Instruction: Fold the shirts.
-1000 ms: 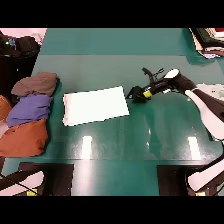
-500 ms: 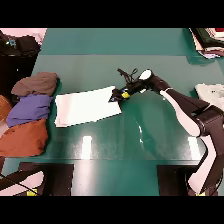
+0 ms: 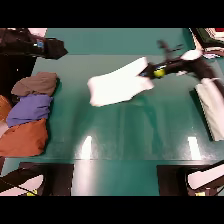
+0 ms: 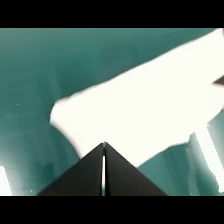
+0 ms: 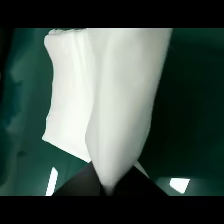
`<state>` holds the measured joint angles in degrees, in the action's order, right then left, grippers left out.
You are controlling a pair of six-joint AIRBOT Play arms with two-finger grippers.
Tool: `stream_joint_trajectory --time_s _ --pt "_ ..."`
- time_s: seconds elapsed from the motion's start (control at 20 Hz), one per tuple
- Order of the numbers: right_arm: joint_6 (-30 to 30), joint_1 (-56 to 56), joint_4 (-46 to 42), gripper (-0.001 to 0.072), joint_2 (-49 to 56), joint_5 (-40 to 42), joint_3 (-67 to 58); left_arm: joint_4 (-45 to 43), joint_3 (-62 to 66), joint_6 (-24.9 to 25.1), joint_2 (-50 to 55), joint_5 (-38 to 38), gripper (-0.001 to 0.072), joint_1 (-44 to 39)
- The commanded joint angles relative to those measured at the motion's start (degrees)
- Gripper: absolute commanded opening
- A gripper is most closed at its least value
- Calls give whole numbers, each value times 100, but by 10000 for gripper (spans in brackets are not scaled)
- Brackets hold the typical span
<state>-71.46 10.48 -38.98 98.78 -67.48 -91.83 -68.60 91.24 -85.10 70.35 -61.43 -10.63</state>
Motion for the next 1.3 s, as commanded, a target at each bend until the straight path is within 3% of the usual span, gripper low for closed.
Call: stream_joint_trajectory --time_s 0.0,0.2,0.45,0.75,1.0,1.25 --pt "-11 -1709 -310 14 -831 160 387 0 0 -42 0 365 24 -516" --pt "-9 -3547 -310 14 -1279 367 597 0 0 -46 0 501 24 -887" --pt "-11 -4824 -258 15 -1292 507 599 26 0 -46 0 577 24 -1115" --pt "-166 -4872 -260 15 -1292 498 -114 13 0 -44 2 573 25 -1115" --pt "-184 -4750 -284 14 -1292 -404 -1204 -2 0 -39 2 481 24 -1115" --pt "-313 -5034 -334 14 -1445 -1263 -1298 -4 0 -37 2 476 25 -1115"
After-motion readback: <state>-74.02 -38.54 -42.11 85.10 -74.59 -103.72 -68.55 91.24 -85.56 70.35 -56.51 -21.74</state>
